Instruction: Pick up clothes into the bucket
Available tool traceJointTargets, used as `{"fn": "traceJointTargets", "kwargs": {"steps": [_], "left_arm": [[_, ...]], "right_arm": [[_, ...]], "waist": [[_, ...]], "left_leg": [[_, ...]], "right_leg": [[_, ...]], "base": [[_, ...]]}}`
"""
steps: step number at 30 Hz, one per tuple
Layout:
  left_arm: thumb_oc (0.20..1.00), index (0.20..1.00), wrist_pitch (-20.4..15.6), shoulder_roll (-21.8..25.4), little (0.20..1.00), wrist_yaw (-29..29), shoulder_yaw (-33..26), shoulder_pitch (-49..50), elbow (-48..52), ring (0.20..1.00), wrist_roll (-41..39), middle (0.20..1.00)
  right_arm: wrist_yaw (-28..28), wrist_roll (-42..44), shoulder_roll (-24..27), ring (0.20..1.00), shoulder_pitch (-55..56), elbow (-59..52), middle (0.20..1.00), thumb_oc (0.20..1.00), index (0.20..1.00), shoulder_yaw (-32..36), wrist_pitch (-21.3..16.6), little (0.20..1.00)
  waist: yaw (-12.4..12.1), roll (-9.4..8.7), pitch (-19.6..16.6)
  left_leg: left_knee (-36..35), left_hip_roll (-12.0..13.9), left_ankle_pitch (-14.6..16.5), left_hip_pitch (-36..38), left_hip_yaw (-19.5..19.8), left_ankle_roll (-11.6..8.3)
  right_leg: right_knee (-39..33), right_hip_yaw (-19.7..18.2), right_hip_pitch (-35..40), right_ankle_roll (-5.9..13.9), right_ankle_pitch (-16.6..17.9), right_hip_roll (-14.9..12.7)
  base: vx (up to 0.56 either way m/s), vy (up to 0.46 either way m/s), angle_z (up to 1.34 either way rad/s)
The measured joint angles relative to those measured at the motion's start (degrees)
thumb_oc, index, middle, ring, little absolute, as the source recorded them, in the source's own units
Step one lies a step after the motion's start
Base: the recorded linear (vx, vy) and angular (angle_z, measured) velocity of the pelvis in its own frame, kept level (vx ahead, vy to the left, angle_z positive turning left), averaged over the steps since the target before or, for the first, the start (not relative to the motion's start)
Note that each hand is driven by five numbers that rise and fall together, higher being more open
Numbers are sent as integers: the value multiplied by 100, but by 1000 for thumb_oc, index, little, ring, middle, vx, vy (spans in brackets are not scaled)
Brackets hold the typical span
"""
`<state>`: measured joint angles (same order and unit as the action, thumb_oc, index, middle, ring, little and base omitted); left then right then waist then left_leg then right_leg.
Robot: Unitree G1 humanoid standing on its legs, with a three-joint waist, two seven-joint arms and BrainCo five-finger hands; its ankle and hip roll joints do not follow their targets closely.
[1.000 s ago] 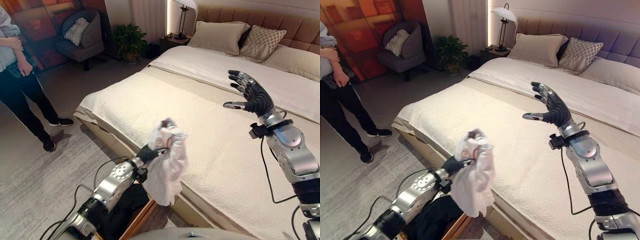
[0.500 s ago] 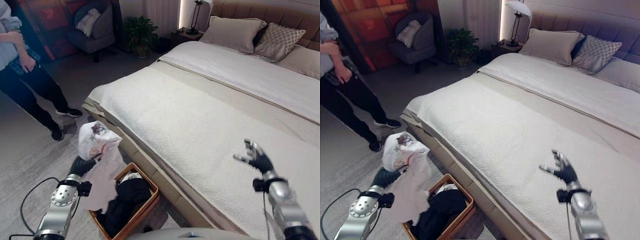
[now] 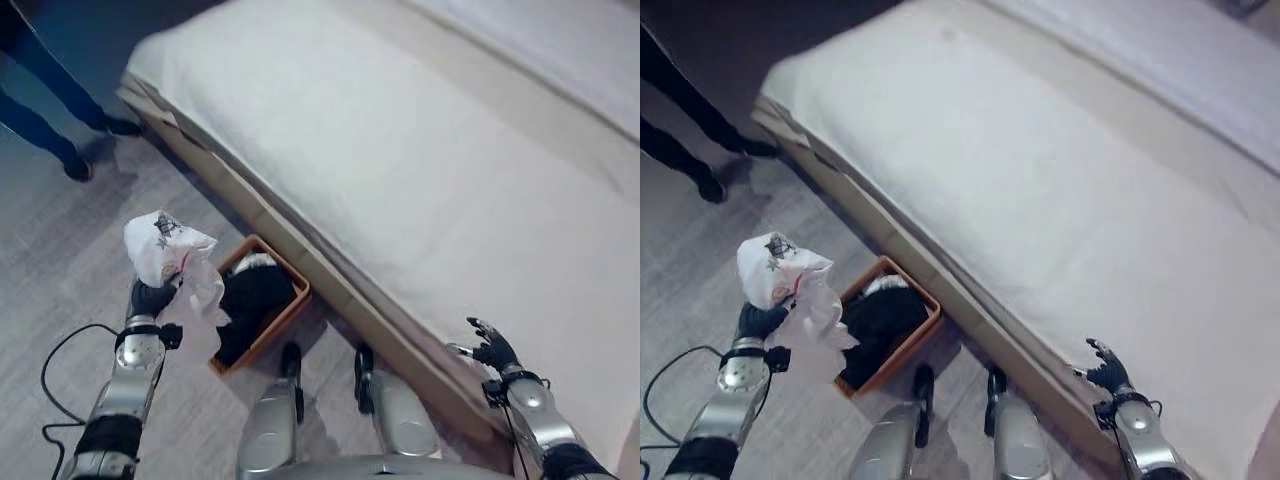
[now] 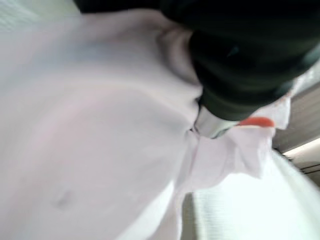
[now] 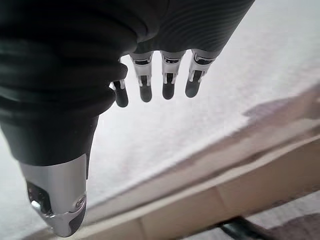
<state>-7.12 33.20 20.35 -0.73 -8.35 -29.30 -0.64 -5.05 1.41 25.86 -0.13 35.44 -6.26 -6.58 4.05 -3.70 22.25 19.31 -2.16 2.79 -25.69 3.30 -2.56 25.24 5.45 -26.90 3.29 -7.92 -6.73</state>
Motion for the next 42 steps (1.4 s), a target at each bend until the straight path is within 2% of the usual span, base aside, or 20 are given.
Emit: {"fn": "traceJointTargets", "kwargs": {"steps": [1, 4, 6, 10, 11, 19, 25, 32, 35, 38, 42], "left_arm": [[200, 200, 0, 131, 200, 78, 67, -190, -80, 200, 2, 200], [200, 200, 9, 713, 200, 363, 190, -985, -211, 200, 1, 200], [200, 200, 25, 1012, 200, 516, 332, -1315, -208, 200, -2, 200], [206, 206, 23, 1184, 206, 646, 679, -1864, -699, 206, -2, 206], [1000, 1000, 22, 1233, 1000, 681, 738, -1948, -698, 1000, -1, 1000], [1000, 1000, 278, 1671, 1000, 920, 1197, -2649, -1213, 1000, 432, 1000], [1000, 1000, 348, 1826, 1000, 1013, 1039, -2516, -935, 1000, 535, 1000], [1000, 1000, 345, 1800, 1000, 1009, 841, -2112, -727, 1000, 607, 1000], [1000, 1000, 292, 1565, 1000, 947, 709, -1807, -719, 1000, 579, 1000], [1000, 1000, 236, 983, 1000, 826, 380, -1439, -599, 1000, 170, 1000], [1000, 1000, -128, -183, 1000, 307, 327, -984, -883, 1000, -1184, 1000]], "right_arm": [[-54, 0, 10, 1000, -53, -39, 1000, 1000, 1000, -15, -31, 1000], [-215, 53, 5, 1000, -463, -140, 1000, 1000, 1000, -56, -104, 1000], [-368, 157, 6, 1000, -634, -200, 1000, 1000, 1000, -170, -183, 1000], [-536, 342, 48, 1000, -761, -359, 1000, 1000, 1000, -387, -243, 1000], [-598, 415, 52, 1000, -795, -372, 1000, 1000, 1000, -383, -283, 1000], [-800, 729, 85, 1000, -903, -402, 1000, 1000, 1000, -634, -394, 1000], [-800, 780, 75, 1000, -914, -383, 1000, 1000, 1000, -688, -419, 1000], [-785, 827, -89, 1000, -984, -264, 1000, 1000, 1000, -801, -440, 1000], [-780, 826, -194, 1000, -1036, -157, 1000, 1000, 1000, -795, -440, 1000], [-761, 826, -328, 1000, -1080, -1, 1000, 1000, 1000, -814, -429, 1000], [-756, 844, -540, 1000, -1175, 543, 1000, 1000, 1000, -689, -366, 1000]], "waist": [[12, -18, 81], [96, -171, 732], [141, -248, 803], [221, -295, 884], [237, -297, 883], [248, -340, 876], [232, -356, 870], [212, -371, 866], [155, -380, 861], [138, -380, 859], [57, -372, 857]], "left_leg": [[175, -4, 11, -262, 5, 0], [708, -4, 5, -1038, 90, 8], [928, -3, 37, -1545, 158, -27], [1251, 28, 44, -1963, 194, -36], [1286, 27, 48, -2071, 206, -39], [1395, 27, 32, -2609, 238, -39], [1368, 27, 24, -2585, 260, -38], [1247, 19, 15, -2365, 212, -23], [1002, 9, -18, -2094, 168, 26], [827, -14, -36, -1804, 139, 64], [444, -95, -159, -1209, 62, 141]], "right_leg": [[183, -17, -263, -14, -25, 5], [689, 2, -990, -76, -55, 4], [860, 0, -1493, -98, -71, 32], [1064, 24, -1834, -127, -62, 61], [1074, 28, -1926, -128, -62, 63], [1035, 79, -2361, -91, 11, 60], [840, 124, -2246, -92, 96, 69], [661, 100, -2003, -56, 161, 57], [498, 62, -1801, -41, 182, 43], [393, 33, -1564, -37, 151, 19], [328, -24, -1150, -31, 174, -74]], "base": [[-164, 32, 3], [-99, 23, 9], [-36, 19, 3], [-30, 34, -2], [0, 0, 0], [2, 12, 1], [0, 0, 0], [0, 5, 0], [-1, 1, -1], [-50, 17, -2], [-10, 2, 4]]}}
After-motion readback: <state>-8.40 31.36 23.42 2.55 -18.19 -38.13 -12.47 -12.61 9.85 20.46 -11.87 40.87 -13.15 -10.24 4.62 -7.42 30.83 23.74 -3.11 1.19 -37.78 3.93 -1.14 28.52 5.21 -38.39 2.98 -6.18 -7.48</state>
